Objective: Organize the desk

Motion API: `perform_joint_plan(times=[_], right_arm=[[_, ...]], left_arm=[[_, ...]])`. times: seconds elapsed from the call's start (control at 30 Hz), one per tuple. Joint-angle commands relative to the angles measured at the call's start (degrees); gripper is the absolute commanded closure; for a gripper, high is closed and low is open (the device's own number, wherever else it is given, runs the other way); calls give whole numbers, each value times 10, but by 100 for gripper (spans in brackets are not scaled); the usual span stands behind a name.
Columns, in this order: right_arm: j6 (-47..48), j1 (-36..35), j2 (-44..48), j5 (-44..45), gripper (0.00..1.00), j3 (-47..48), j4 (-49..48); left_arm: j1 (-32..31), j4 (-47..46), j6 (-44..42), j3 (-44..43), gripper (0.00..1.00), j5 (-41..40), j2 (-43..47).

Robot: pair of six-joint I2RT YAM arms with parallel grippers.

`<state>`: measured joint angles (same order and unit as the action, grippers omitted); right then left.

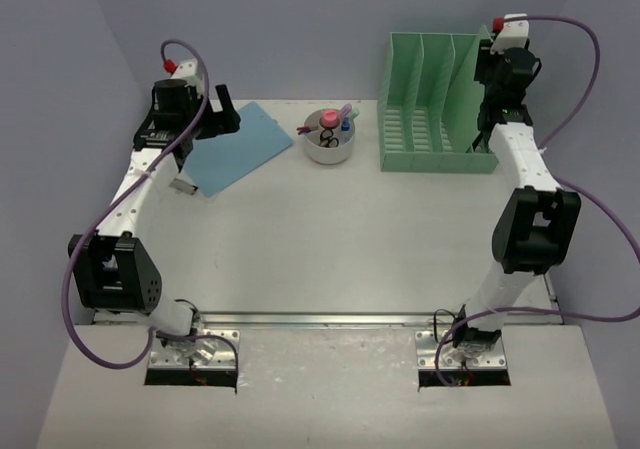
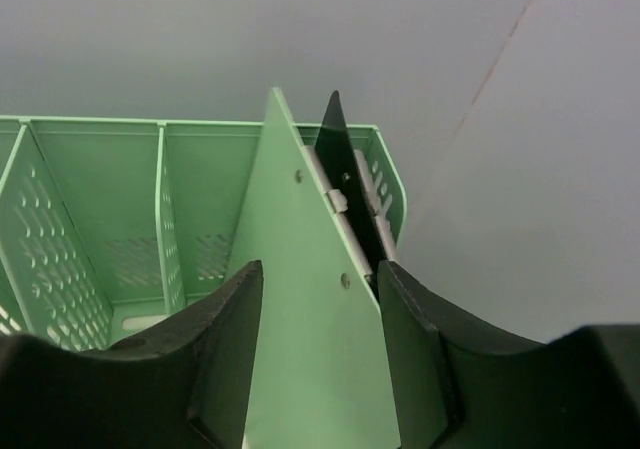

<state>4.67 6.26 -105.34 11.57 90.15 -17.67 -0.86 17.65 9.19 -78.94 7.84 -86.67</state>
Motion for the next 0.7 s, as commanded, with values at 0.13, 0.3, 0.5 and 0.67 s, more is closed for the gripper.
perform_joint_plan(times=[0.13, 0.3, 0.5, 0.67], right_arm=[[11, 3, 125, -41, 45, -6, -24], [9, 1, 215, -150, 43, -63, 2], [-24, -1, 261, -294, 41, -88, 119], [-83, -13, 266, -384, 42, -101, 234]], left_arm=[[75, 64, 45, 40, 0, -99, 37], [127, 75, 63, 56, 12, -117, 25], [140, 32, -88, 21, 0, 70, -37], [127, -9, -182, -24, 0, 107, -109]])
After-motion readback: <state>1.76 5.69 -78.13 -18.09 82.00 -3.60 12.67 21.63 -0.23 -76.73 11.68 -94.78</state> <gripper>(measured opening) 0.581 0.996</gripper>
